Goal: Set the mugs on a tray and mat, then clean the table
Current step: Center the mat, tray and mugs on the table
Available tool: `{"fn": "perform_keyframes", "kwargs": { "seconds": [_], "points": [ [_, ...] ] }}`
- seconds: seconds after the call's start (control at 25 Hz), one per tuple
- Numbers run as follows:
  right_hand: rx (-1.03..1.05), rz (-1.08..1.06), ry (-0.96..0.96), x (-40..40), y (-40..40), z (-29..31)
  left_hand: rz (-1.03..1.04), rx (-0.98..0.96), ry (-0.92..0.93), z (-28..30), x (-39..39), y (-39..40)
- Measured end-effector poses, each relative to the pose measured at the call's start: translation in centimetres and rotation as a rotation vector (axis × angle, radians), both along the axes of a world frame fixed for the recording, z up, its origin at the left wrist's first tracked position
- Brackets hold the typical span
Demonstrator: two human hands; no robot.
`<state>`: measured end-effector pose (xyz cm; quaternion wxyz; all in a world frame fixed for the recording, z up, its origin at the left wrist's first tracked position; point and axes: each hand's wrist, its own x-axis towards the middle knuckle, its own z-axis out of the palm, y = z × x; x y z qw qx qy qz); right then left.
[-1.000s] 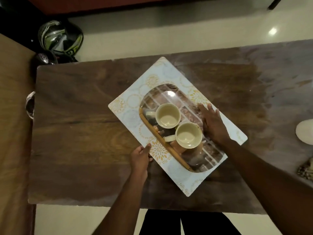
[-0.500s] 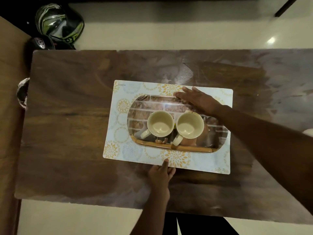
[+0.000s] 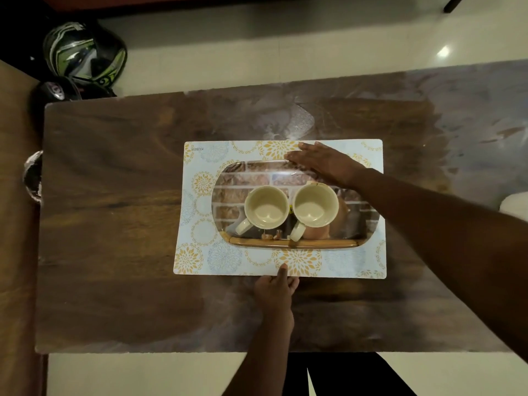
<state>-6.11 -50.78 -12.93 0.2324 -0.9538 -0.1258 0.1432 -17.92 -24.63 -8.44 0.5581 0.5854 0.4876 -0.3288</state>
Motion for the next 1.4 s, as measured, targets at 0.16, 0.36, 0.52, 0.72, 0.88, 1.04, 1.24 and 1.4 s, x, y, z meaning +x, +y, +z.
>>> {"fn": "perform_keyframes", "kwargs": {
  "seconds": [0.16, 0.36, 0.52, 0.72, 0.88, 1.04, 1.24, 1.4],
  "points": [
    [0.002, 0.003, 0.016, 0.6, -0.4, -0.1, -0.045, 0.065, 0.001, 0.0, -0.1, -0.7],
    [0.100, -0.185, 0.045, 0.6, 0.9, 1.6, -0.290, -0.018, 0.127, 0.5, 0.8, 1.3],
    [0.438, -0.889, -0.097, -3.9, 2.4, 6.3, -0.795, 0.064, -0.004, 3.2, 4.8, 7.0],
    [0.278, -1.252, 0.052, -13.7, 4.6, 3.6, -0.734, 0.292, -0.470, 4.4, 14.2, 10.4],
    [0.242, -1.426, 0.097, -14.7, 5.6, 2.6, -0.909, 0.342, -0.451, 1.6, 17.3, 8.3],
    [0.263, -1.449, 0.053, -16.3, 5.1, -2.0, -0.920, 0.369, -0.429, 0.4, 17.2, 7.0],
    [0.260, -1.455, 0.151, -14.7, 6.8, 1.1, -0.904, 0.389, -0.451, -0.5, 16.9, 8.2],
    [0.312, -1.484, 0.121, -14.3, 9.1, 1.5, -0.854, 0.377, -0.449, -0.1, 16.6, 10.0]
  ]
}}
